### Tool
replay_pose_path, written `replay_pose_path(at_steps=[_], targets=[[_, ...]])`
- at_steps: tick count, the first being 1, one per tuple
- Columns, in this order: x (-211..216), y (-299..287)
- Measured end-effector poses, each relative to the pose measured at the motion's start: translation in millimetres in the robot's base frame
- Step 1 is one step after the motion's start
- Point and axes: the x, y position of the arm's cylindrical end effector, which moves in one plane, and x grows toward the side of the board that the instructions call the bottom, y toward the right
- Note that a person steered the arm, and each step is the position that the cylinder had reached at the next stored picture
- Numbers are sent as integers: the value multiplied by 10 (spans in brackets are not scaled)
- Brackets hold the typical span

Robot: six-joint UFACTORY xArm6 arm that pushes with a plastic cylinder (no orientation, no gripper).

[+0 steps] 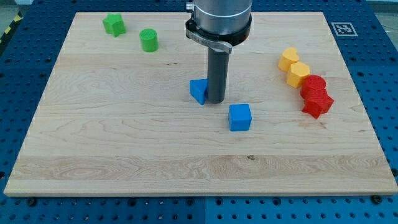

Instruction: Push the blue triangle upwards

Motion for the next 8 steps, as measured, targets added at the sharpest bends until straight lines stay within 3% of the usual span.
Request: replay_pose_path(at_steps=[2, 4, 7, 8], targets=[[276, -57], [-690, -310], [80, -360], [-350, -434]])
